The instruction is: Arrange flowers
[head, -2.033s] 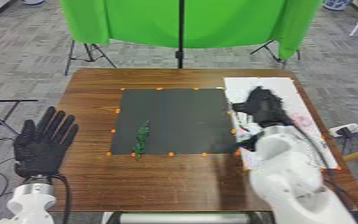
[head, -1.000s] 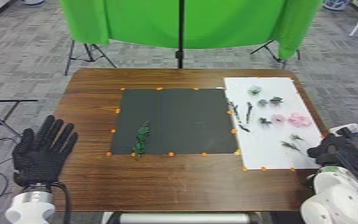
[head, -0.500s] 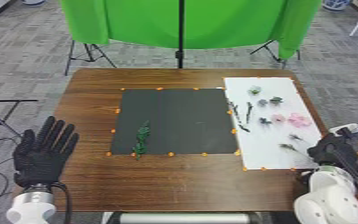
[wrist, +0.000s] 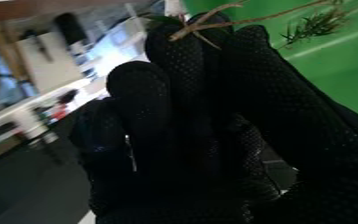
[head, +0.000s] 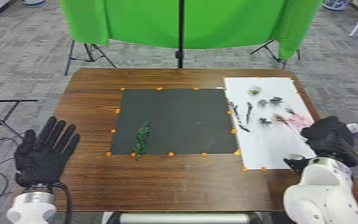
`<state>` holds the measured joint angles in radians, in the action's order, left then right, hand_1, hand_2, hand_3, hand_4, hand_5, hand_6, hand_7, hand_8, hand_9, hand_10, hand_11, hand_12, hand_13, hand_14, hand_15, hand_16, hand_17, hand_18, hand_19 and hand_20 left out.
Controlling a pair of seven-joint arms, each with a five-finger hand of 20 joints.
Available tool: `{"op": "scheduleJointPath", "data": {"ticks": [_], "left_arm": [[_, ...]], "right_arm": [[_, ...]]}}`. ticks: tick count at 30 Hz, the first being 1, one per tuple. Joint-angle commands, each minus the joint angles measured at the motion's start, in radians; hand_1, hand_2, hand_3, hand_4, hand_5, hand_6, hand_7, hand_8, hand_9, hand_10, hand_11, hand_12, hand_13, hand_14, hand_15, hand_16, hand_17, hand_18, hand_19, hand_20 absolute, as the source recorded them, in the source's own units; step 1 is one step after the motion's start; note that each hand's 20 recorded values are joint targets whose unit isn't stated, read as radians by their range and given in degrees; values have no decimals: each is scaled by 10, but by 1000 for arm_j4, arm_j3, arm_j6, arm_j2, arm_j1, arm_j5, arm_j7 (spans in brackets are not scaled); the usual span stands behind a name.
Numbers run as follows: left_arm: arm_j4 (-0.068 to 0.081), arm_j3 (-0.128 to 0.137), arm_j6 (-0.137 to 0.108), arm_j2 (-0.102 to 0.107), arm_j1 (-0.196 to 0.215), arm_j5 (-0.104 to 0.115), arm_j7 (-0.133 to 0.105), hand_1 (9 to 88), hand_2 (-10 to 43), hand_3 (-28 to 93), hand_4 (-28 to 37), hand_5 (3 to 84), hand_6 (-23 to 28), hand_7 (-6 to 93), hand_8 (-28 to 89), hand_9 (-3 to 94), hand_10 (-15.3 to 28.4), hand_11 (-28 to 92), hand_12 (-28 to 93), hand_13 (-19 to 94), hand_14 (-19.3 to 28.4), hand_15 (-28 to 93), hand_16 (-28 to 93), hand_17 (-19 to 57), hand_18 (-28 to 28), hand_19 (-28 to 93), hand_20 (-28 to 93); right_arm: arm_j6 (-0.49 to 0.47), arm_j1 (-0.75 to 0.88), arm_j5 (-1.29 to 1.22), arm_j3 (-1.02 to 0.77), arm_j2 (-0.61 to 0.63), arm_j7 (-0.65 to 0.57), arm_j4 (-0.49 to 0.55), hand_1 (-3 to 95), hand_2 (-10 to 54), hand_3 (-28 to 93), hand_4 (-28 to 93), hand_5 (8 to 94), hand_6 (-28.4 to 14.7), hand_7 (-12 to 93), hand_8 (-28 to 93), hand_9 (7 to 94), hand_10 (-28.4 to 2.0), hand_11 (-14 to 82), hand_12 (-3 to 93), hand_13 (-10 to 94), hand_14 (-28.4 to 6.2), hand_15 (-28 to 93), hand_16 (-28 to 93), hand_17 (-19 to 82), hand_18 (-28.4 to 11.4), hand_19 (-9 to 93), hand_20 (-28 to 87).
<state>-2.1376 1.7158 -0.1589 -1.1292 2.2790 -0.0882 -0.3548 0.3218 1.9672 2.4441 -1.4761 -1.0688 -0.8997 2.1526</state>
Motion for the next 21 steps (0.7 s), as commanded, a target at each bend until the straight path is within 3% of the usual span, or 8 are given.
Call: {"op": "scheduleJointPath", "data": {"ticks": [1, 12, 14, 16, 18, 21], "left_arm": [[12, -8, 8, 9, -8, 4, 22, 256, 193, 727, -283, 444, 88, 74, -87, 355, 127, 161, 67, 257, 153, 287, -69, -86, 128, 332, 95], [16, -24, -2, 18, -25, 9, 37, 255, 193, 728, -283, 445, 89, 75, -87, 355, 130, 165, 69, 257, 153, 291, -71, -86, 128, 332, 95], [13, -28, -19, 17, -29, 29, 34, 255, 192, 729, -283, 445, 89, 75, -86, 355, 130, 166, 70, 258, 153, 291, -71, -86, 129, 334, 96], [15, -29, -5, 17, -27, 70, 24, 254, 192, 731, -283, 446, 90, 77, -86, 358, 133, 169, 71, 259, 153, 294, -71, -87, 129, 335, 97], [15, -33, -16, 18, -33, 62, 25, 254, 192, 732, -283, 447, 90, 78, -86, 362, 134, 173, 72, 263, 154, 300, -70, -87, 130, 339, 99], [23, -43, -8, 23, -48, 74, 34, 254, 192, 732, -283, 451, 92, 82, -86, 365, 135, 177, 73, 266, 153, 304, -72, -85, 129, 342, 101]], "right_arm": [[-92, -117, -23, 157, -35, 86, 32, 455, -95, 877, -151, 777, -22, 409, 170, 808, -144, 297, 451, 679, -148, 690, 335, 370, -272, 932, 455], [-239, -299, -22, 395, -180, 119, -103, 429, -95, 879, -108, 756, -18, 448, 168, 797, -146, 311, 454, 674, -152, 701, 327, 372, -274, 932, 460], [-222, -316, -85, 441, -188, 114, -117, 429, -95, 877, -106, 754, -19, 454, 164, 797, -147, 314, 453, 673, -153, 704, 326, 374, -274, 932, 465], [-238, -332, -64, 485, -208, 134, -151, 428, -95, 879, -102, 753, -20, 459, 160, 796, -146, 319, 452, 674, -153, 707, 323, 378, -275, 932, 471], [-249, -350, -27, 519, -230, 146, -196, 428, -95, 879, -98, 752, -21, 463, 156, 796, -147, 326, 453, 678, -155, 712, 319, 381, -276, 932, 477], [-273, -375, -19, 543, -265, 138, -249, 427, -95, 879, -96, 754, -22, 468, 153, 799, -147, 329, 453, 681, -157, 715, 317, 384, -277, 932, 484]]}}
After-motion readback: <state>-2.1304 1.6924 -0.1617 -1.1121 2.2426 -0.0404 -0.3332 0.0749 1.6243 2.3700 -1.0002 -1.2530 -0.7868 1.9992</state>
